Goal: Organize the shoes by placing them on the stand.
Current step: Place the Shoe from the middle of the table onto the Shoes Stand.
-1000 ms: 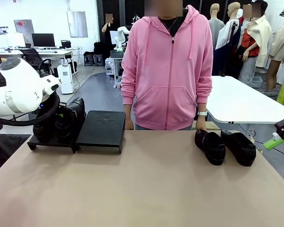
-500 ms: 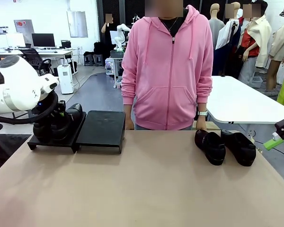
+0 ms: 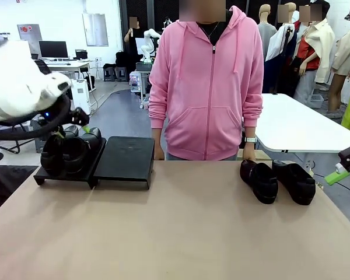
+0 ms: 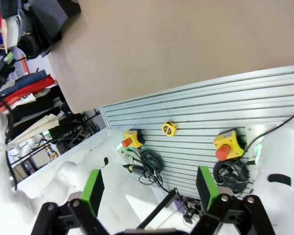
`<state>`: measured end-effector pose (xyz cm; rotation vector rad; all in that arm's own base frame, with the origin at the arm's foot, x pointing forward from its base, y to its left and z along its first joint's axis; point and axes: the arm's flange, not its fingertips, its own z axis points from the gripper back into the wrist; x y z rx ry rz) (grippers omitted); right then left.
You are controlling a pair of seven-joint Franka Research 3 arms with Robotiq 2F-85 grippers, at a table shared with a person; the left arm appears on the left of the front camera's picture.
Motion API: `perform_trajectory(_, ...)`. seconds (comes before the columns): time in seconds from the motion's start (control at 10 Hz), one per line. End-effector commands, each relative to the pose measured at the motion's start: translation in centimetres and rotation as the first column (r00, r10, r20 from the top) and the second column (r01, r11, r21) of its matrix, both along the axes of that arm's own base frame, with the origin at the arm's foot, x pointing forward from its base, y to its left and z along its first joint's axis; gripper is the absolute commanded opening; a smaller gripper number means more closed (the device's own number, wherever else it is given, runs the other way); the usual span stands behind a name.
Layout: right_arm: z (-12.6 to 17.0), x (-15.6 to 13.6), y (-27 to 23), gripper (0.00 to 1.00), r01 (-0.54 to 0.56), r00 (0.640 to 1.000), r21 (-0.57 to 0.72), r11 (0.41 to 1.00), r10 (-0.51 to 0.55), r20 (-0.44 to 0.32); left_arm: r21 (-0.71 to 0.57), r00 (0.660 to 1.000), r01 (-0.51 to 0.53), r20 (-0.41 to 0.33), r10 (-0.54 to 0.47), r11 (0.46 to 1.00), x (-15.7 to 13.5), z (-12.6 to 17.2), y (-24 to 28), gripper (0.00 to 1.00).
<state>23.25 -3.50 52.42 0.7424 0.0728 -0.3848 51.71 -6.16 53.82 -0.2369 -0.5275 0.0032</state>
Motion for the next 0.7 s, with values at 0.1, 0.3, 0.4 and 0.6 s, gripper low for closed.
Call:
perform_trajectory(0.1,0.4,0.1,0.2,1.00,0.009,1.000,0.025,1.000,-0.009,0.002,-0.133,0.998,-0.010,-0.058,0.003,0.991,-12.2,4.7,-0.3,1.00)
perform_trajectory(0.3,0.4,0.1,0.2,1.00,0.009,1.000,0.025,1.000,-0.009,0.002,-0.130,0.988,-0.121,-0.115,0.107,0.984,-18.9,3.6,0.4,1.00)
perform_trajectory(0.4,0.4,0.1,0.2,1.00,0.009,1.000,0.025,1.000,-0.009,0.002,-0.157,0.982,-0.141,-0.150,0.118,0.977,-21.5,2.7,0.8,1.00)
perform_trajectory(0.6,0.4,0.1,0.2,1.00,0.009,1.000,0.025,1.000,-0.009,0.002,-0.344,0.982,-0.128,-0.173,0.071,0.930,-23.1,-0.4,2.7,1.00)
